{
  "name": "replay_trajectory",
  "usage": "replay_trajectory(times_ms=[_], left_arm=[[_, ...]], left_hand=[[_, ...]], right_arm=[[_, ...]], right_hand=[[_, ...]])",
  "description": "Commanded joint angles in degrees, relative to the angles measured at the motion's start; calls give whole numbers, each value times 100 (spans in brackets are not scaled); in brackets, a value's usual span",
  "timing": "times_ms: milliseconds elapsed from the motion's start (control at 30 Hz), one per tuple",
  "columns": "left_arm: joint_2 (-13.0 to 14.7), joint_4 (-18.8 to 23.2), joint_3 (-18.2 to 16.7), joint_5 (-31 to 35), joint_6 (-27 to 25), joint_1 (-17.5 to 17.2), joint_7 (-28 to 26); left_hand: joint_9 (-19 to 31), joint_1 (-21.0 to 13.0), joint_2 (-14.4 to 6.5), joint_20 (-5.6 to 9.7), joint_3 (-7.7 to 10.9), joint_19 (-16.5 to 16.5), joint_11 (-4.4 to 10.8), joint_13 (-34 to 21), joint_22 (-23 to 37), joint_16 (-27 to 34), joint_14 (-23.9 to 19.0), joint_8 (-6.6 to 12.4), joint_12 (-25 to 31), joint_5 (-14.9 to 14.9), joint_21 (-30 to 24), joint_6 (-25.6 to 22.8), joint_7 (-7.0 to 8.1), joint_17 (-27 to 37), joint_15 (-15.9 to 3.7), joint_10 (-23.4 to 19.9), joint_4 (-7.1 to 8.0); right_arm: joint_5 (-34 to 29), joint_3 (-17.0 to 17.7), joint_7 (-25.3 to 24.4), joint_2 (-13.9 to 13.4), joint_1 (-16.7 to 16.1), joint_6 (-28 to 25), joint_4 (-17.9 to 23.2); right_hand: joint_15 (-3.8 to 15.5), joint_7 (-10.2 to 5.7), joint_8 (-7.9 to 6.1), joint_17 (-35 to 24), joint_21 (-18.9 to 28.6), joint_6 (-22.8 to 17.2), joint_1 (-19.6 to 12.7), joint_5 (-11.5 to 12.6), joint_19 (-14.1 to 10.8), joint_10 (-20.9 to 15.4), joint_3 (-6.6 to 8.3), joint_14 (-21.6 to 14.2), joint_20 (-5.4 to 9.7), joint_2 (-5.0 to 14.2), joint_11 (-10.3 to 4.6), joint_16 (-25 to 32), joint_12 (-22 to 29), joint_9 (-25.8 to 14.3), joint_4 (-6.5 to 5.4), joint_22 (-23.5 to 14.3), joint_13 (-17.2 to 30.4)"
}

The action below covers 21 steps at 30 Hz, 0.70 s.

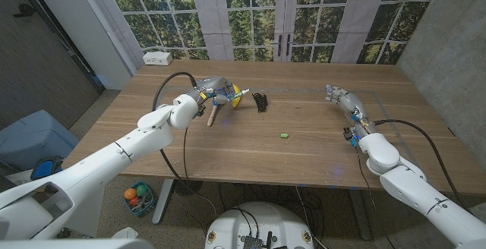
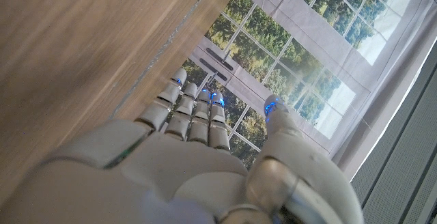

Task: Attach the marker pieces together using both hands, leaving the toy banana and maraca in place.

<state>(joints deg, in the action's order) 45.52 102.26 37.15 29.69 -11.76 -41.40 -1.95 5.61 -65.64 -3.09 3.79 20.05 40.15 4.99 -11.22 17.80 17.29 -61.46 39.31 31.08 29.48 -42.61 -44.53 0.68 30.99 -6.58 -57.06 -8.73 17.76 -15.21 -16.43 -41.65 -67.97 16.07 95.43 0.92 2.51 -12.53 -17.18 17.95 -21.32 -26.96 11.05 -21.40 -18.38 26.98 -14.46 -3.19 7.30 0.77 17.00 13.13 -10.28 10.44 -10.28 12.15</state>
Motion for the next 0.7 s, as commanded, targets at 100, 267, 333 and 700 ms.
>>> replay_trajectory(times_ms=[100,267,333,700], left_arm=[[33,-130,-117,-476,428,-53,-192],[47,-128,-171,-597,501,-109,-253],[44,-115,-203,-640,509,-135,-298],[41,-115,-340,-875,633,-288,-532]], left_hand=[[3854,101,-136,259,311,-7,692,-4320,-2,-23,-450,123,669,510,-57,-72,-12,55,-674,-711,229],[3837,113,-122,262,335,-24,692,-4326,-14,-36,-449,129,671,542,-75,-76,-14,89,-673,-716,228],[3826,118,-114,261,345,-30,692,-4325,-20,-42,-448,131,669,556,-83,-79,-15,103,-674,-716,227],[3808,140,-91,261,394,-47,692,-4313,-47,-68,-452,152,653,614,-128,-75,-6,169,-674,-710,225]], right_arm=[[-950,31,-471,-508,-348,-818,821],[-1281,45,-557,-705,-492,-1168,1151],[-1369,59,-575,-762,-550,-1257,1255],[-1898,73,-522,-1115,-787,-1627,1723]], right_hand=[[-3,-34,-66,-44,-37,-177,-242,34,-52,-140,58,3,-37,-57,-21,35,52,-30,55,-27,47],[49,-68,-98,-69,-56,-297,-510,46,-56,-265,107,10,-53,-110,-32,50,95,-36,73,-30,73],[65,-95,-110,-75,-60,-340,-587,44,-61,-277,118,22,-55,-130,-48,50,98,-37,76,-30,80],[99,-127,-110,-99,-79,-395,-848,20,-68,-302,137,80,-60,-216,-110,47,101,-41,66,-32,105]])
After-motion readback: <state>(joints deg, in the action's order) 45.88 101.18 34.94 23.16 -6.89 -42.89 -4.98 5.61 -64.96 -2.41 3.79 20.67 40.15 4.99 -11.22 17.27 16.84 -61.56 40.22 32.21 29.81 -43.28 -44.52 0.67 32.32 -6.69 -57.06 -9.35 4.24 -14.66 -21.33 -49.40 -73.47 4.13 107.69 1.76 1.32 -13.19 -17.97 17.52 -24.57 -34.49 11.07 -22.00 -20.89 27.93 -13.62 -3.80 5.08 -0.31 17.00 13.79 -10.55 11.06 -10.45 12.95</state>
